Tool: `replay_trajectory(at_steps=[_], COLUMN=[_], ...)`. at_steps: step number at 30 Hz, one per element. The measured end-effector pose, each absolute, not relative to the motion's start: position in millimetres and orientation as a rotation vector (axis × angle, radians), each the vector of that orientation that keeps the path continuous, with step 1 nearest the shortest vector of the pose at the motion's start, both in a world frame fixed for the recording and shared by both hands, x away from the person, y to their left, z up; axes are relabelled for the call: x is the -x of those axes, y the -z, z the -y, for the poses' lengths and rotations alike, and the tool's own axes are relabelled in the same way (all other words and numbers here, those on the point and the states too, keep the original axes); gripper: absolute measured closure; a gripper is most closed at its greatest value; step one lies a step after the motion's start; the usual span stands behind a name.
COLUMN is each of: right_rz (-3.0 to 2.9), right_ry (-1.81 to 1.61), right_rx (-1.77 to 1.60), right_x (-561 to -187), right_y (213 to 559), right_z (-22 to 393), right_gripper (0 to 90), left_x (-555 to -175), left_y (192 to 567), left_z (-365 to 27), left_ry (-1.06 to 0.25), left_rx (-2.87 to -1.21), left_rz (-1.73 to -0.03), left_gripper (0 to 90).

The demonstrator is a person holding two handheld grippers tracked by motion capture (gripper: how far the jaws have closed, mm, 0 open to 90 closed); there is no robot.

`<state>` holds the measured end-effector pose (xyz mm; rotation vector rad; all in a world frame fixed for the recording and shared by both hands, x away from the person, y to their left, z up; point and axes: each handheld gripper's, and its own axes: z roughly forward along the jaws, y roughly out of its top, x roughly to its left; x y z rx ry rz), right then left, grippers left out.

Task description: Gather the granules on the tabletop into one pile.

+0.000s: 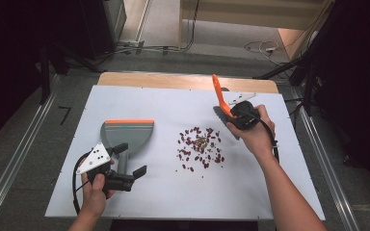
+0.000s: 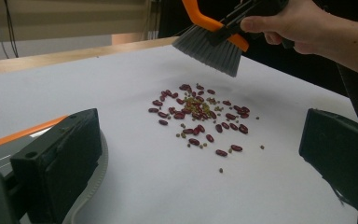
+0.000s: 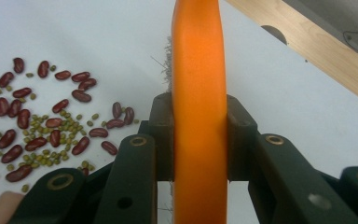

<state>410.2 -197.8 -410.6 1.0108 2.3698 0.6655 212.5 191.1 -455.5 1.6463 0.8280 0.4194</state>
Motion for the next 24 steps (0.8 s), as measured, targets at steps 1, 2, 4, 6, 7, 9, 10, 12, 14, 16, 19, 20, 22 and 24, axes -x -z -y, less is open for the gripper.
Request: replay_trajectory(at_steps=[1,2,4,6,7,9,10,12,14,16,19,20,22,24], right_rz=[-2.376,-2.380,-2.382,-2.381,-2.387,-2.392,-2.398,-2.419,-2.425,-2.453,-2.486,-2.496,-2.510,-2.516], right_ry=[-0.647,-0.626,-0.580,-0.537,-0.519,-0.480,-0.468,-0.447,-0.423,-0.419,-0.402,-0.396,-0.390,-0.380], right_rx=[-1.015,-1.009,-1.006,-0.997,-0.993,-0.975,-0.969,-0.938,-0.916,-0.902,-0.879,-0.870,-0.863,-0.848], right_x=[-412.5,-415.1,-419.6,-423.5,-424.8,-426.5,-427.0,-427.3,-425.4,-422.9,-419.1,-418.0,-414.8,-411.6], right_y=[412.7,415.2,420.9,426.5,429.3,434.7,437.3,439.7,442.1,444.1,445.5,446.1,447.5,448.6], right_z=[195.5,193.5,189.0,185.2,182.9,177.2,174.1,168.2,159.6,152.4,145.2,144.2,142.3,140.8], right_gripper=[68.6,68.6,68.7,68.7,68.7,68.7,68.7,68.7,68.8,68.9,69.1,69.1,69.1,69.0], left_x=[-212.5,-212.5,-212.6,-212.4,-212.4,-212.3,-212.3,-211.2,-210.3,-209.8,-210.0,-210.1,-210.4,-210.5], left_y=[456.0,456.3,456.7,456.7,456.8,456.8,456.7,455.9,454.8,454.3,454.7,454.8,454.4,454.2], left_z=[-191.1,-191.1,-190.6,-190.0,-189.8,-189.5,-189.4,-189.4,-189.5,-190.1,-190.0,-189.9,-189.9,-189.2], left_ry=[-0.419,-0.422,-0.422,-0.426,-0.426,-0.425,-0.425,-0.438,-0.448,-0.452,-0.454,-0.454,-0.453,-0.453], left_rx=[-1.647,-1.649,-1.651,-1.659,-1.661,-1.664,-1.665,-1.667,-1.665,-1.660,-1.663,-1.662,-1.665,-1.663], left_rz=[-0.827,-0.826,-0.821,-0.823,-0.822,-0.818,-0.816,-0.810,-0.805,-0.805,-0.807,-0.806,-0.805,-0.806], left_gripper=[0.0,0.0,0.0,0.0,0.0,0.0,0.0,0.0,0.0,0.0,0.0,0.0,0.0,0.0])
